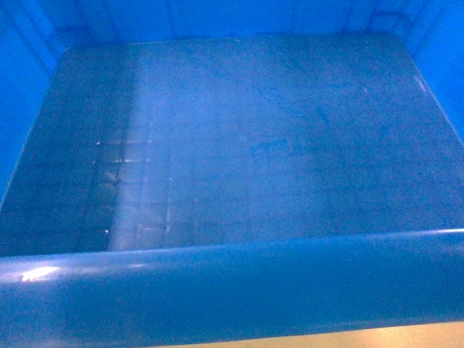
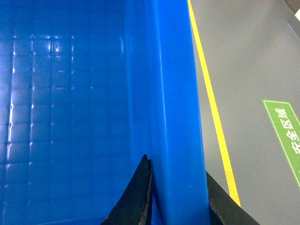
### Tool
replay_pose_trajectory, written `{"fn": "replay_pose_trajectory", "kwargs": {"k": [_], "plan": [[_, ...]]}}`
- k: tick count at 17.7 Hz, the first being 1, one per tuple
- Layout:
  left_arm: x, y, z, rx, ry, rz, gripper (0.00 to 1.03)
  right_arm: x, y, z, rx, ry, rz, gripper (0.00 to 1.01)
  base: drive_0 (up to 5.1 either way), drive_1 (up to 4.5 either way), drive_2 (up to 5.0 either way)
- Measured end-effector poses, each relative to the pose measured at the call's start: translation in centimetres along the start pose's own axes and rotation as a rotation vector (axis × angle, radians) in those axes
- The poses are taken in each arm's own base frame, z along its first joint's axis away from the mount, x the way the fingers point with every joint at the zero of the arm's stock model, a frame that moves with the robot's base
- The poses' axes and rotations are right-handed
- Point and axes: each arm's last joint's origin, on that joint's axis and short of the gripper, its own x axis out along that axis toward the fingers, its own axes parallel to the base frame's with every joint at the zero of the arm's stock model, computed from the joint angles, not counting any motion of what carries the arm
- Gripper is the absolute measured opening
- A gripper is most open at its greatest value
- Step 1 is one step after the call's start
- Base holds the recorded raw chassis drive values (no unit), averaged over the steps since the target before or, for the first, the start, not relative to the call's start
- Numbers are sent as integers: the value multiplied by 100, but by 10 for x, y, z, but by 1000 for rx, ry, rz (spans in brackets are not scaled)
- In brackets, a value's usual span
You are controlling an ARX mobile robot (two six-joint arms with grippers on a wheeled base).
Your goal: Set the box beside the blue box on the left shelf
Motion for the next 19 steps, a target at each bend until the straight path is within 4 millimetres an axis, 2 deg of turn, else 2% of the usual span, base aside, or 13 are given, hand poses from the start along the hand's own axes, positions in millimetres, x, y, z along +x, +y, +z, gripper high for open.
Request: {"fn": "replay_pose_trajectory", "kwargs": {"k": [19], "plan": [[0,0,0,-1,-1,0,11,0,0,0,-1,1,0,16,2,413,-408]]}}
